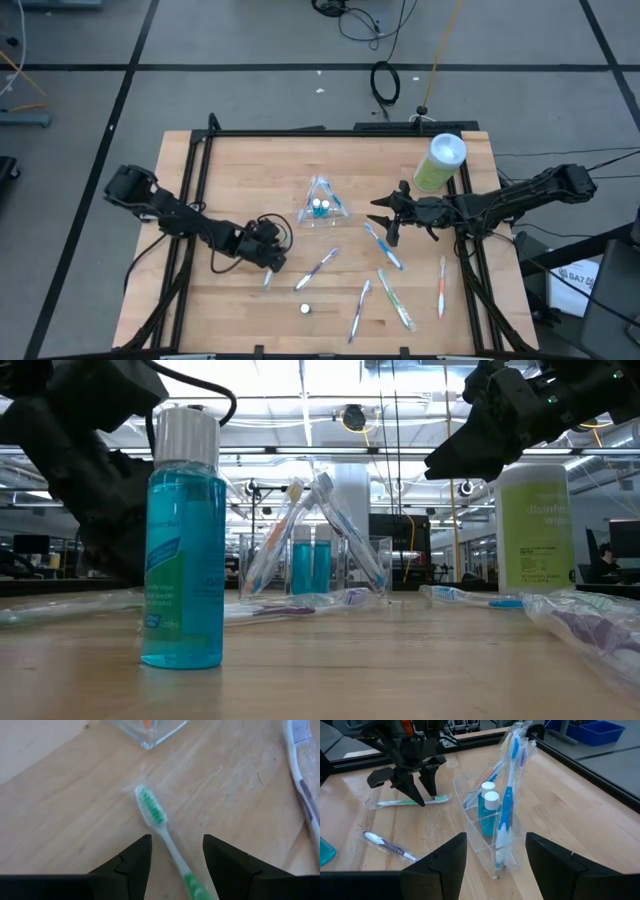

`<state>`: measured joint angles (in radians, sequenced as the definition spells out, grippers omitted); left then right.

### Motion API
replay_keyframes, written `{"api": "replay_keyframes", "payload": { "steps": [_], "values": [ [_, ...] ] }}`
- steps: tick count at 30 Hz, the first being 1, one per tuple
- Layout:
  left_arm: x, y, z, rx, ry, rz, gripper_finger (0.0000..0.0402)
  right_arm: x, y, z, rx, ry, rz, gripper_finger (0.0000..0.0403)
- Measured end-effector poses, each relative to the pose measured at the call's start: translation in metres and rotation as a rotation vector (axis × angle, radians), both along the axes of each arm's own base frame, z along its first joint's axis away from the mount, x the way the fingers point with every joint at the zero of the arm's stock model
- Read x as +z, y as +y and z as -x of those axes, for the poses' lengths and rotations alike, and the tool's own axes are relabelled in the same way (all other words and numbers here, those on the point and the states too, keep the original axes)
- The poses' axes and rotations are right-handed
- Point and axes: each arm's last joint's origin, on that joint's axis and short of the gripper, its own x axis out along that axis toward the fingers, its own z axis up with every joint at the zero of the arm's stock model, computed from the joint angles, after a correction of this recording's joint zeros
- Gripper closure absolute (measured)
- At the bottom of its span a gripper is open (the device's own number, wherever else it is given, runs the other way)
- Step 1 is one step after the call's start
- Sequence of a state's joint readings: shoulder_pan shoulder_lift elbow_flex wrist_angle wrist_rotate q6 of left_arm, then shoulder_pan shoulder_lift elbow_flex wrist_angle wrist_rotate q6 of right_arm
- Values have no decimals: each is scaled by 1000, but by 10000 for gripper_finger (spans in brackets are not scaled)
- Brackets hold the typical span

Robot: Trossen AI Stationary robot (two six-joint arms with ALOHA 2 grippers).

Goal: Pick & Place toothbrushing station
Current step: Put the top green toothbrush into the transparent organizer

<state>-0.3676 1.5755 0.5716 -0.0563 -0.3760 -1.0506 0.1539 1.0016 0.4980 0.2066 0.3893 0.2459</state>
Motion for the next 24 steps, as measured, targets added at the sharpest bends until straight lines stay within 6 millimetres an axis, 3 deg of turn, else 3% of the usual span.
{"api": "replay_keyframes", "payload": {
  "steps": [6,19,24],
  "values": [
    [0,0,1,-13,9,-11,229,0,0,0,0,0,0,206],
    [0,1,6,14,37,-11,386,0,0,0,1,1,4,206],
    [9,2,13,51,54,52,385,0,0,0,1,1,4,206]
  ]
}}
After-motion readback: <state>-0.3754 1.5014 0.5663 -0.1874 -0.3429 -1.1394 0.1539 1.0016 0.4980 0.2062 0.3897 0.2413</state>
